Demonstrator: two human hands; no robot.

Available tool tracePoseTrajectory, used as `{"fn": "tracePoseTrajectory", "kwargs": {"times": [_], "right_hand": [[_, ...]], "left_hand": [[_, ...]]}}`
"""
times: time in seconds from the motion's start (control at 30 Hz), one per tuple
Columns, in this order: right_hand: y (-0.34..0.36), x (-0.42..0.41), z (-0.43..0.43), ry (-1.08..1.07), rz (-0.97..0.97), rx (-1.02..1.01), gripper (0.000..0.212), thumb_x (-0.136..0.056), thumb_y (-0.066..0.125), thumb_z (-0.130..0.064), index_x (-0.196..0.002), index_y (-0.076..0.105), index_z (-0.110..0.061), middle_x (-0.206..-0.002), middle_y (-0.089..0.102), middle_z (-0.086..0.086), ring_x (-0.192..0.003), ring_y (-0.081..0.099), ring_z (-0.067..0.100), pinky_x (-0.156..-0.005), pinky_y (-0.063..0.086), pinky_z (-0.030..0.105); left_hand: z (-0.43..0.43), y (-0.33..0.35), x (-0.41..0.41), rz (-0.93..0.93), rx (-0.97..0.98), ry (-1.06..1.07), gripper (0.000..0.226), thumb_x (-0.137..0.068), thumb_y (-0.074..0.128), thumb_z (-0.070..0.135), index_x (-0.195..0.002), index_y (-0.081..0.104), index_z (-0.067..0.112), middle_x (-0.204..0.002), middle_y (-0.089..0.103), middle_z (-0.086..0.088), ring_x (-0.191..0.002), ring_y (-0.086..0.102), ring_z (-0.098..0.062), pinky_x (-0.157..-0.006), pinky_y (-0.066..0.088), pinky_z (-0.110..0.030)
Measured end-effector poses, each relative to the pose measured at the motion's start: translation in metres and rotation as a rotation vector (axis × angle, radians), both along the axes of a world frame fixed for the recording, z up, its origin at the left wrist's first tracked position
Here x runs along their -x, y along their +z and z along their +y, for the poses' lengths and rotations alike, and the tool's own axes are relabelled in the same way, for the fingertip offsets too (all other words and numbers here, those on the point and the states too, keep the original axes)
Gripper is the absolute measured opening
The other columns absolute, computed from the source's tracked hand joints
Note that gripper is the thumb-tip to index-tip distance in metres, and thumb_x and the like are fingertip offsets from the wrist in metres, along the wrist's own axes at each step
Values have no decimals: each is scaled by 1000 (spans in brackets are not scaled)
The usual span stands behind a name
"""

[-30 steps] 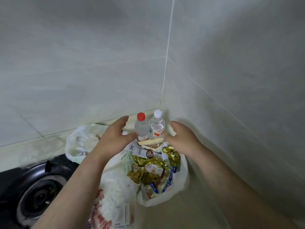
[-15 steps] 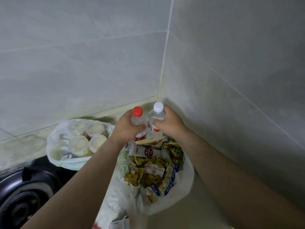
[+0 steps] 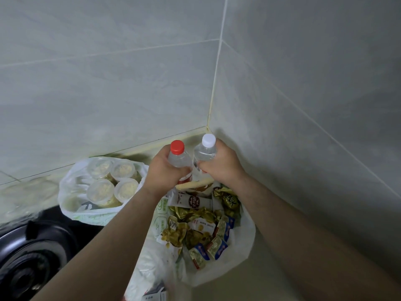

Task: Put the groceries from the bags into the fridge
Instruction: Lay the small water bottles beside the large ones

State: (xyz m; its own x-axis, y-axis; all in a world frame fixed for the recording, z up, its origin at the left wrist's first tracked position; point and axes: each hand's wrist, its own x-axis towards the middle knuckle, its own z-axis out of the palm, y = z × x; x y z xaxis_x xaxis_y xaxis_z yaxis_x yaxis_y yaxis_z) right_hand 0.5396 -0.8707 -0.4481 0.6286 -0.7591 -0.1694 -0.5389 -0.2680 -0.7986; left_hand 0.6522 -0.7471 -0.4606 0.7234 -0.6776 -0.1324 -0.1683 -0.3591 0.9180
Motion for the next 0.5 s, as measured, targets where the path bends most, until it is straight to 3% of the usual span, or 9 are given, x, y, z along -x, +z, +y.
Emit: {"fn": "tracePoseTrajectory", "kwargs": {"times": [0.17, 0.23, 0.33, 0.5], "right_hand": [[26, 9, -2, -22, -100, 53, 56, -72, 78, -28, -123, 56, -34, -106, 65, -15, -99, 61, 5, -77, 49, 18], [44, 15, 1, -11, -145, 92, 56, -73, 79, -27, -124, 57, -33, -107, 64, -16, -100, 60, 5, -79, 46, 18], [65, 24, 5, -28, -197, 147, 57, -72, 80, -29, -124, 58, -31, -110, 65, -15, -102, 61, 7, -88, 49, 24], [98, 54, 21, -38, -260, 239, 54, -71, 80, -33, -120, 58, -33, -107, 66, -16, -95, 62, -1, -81, 50, 18]], "left_hand": [[6, 21, -4, -66, 58, 46, 52, -61, 84, 23, -106, 61, 30, -96, 69, 8, -90, 66, -10, -83, 56, -38], [10, 39, -2, -89, 89, 60, 52, -61, 84, 19, -107, 61, 28, -97, 68, 8, -90, 66, -11, -83, 57, -40], [20, 65, 3, -123, 156, 84, 48, -64, 84, 15, -103, 60, 29, -96, 68, 8, -87, 66, -6, -80, 56, -33], [50, 118, 26, -216, 267, 122, 44, -68, 83, 13, -95, 58, 37, -93, 67, 12, -83, 64, 0, -73, 51, -21]]}}
